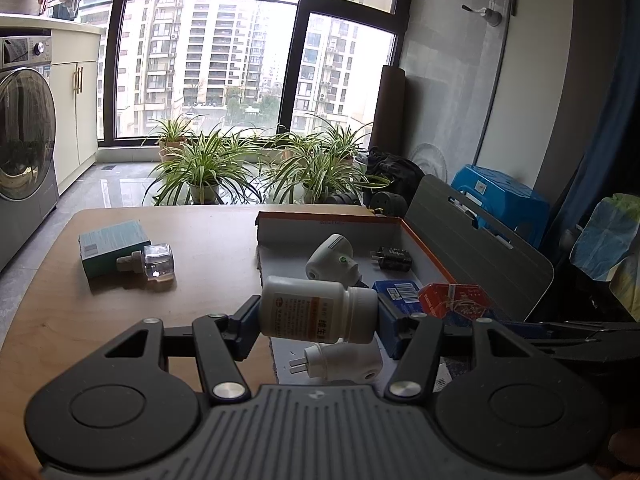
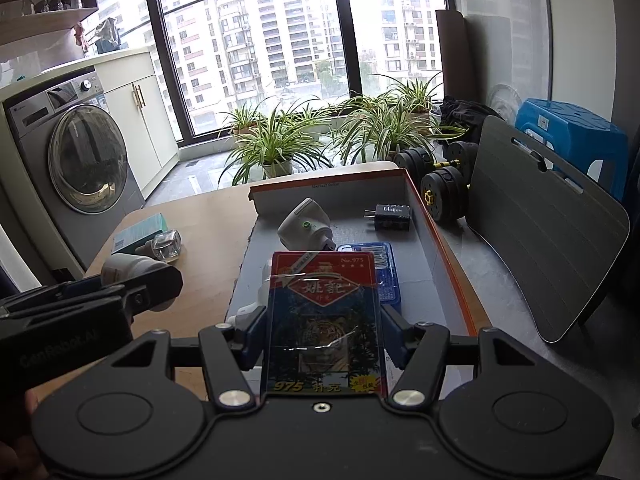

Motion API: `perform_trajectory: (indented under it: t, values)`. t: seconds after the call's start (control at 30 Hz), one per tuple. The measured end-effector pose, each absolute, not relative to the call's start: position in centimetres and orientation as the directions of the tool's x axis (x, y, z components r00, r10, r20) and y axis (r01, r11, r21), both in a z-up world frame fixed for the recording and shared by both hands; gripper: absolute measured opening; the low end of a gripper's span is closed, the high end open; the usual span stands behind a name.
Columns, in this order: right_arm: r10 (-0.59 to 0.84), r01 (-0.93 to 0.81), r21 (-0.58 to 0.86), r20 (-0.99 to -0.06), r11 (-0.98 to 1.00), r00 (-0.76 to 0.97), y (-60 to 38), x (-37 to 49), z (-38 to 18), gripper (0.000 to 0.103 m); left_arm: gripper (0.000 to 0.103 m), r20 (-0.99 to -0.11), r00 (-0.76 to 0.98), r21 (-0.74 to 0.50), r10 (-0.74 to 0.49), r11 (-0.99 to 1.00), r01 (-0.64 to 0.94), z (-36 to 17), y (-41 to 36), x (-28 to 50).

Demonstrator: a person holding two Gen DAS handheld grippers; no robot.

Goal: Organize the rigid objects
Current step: 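Lower pill bottle with left tool while right tool lowers card pack into tray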

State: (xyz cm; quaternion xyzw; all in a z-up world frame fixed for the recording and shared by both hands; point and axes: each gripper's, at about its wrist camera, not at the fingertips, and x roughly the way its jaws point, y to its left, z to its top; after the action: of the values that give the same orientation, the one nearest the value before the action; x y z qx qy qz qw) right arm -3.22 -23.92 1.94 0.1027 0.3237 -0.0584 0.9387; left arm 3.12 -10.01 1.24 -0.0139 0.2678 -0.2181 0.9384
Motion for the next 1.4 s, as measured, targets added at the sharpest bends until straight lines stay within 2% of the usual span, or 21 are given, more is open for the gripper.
perform_trajectory:
  t: [1.4]
  values:
    - [-0.025, 0.17, 0.16, -0.654, 0.972, 0.756, -23.5, -1.2, 0.5, 0.071, 0.059, -0.526, 0.746, -0.158, -0.409, 0.908, 0.387, 0.3, -9.9, 4.3]
